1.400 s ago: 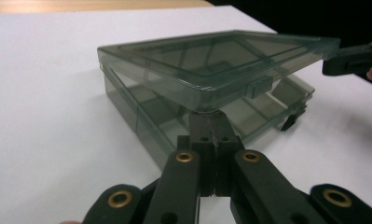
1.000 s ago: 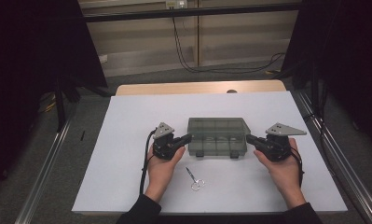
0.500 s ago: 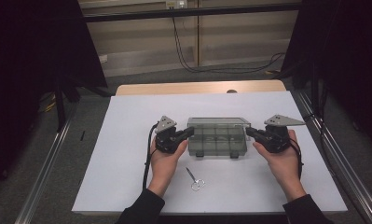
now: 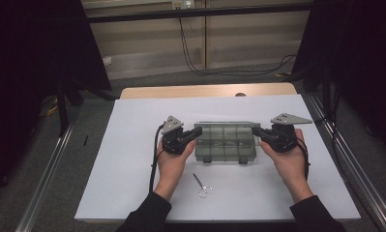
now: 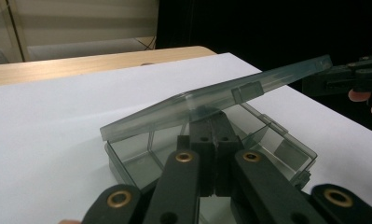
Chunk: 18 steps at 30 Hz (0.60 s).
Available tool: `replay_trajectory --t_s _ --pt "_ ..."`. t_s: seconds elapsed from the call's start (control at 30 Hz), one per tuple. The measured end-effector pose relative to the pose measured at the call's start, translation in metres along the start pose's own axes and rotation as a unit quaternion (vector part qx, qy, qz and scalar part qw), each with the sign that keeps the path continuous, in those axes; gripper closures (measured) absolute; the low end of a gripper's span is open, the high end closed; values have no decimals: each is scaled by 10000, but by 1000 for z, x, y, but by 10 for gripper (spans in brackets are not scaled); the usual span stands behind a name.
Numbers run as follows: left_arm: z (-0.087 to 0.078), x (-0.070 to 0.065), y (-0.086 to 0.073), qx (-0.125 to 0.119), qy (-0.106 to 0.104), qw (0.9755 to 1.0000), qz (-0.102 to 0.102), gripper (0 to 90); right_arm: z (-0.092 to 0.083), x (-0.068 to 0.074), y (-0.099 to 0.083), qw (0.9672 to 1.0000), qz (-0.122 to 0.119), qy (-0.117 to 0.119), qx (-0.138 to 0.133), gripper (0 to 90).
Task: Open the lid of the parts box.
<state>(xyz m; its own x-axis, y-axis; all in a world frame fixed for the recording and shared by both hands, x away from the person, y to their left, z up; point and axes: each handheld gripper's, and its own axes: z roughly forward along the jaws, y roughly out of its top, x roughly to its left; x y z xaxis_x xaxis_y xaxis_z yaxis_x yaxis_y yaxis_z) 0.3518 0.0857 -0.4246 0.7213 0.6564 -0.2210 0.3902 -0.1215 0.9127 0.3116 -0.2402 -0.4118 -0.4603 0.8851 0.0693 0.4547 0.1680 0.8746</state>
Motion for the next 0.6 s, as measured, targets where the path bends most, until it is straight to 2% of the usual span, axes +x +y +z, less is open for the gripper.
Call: replay_trajectory --t_s 0.1,0.4,0.43,0.5,0.57,0.6 --pt "0 4 4 -12 44 10000 -25 900 4 -1 4 10000 -23 -18 29 900" --pt "-3 7 13 -52 106 9999 72 885 11 -5 15 10000 21 -52 32 900" --pt "-3 8 13 -74 107 9999 104 874 12 -6 16 10000 11 -48 11 900" --pt "-4 8 13 -159 47 9999 19 835 13 -6 19 10000 37 -66 6 900" --pt "-7 10 12 -157 68 9998 34 770 14 -7 21 10000 45 -58 1 900" --pt "-8 10 11 -272 60 9996 -56 720 14 -8 21 10000 3 -71 -1 900"
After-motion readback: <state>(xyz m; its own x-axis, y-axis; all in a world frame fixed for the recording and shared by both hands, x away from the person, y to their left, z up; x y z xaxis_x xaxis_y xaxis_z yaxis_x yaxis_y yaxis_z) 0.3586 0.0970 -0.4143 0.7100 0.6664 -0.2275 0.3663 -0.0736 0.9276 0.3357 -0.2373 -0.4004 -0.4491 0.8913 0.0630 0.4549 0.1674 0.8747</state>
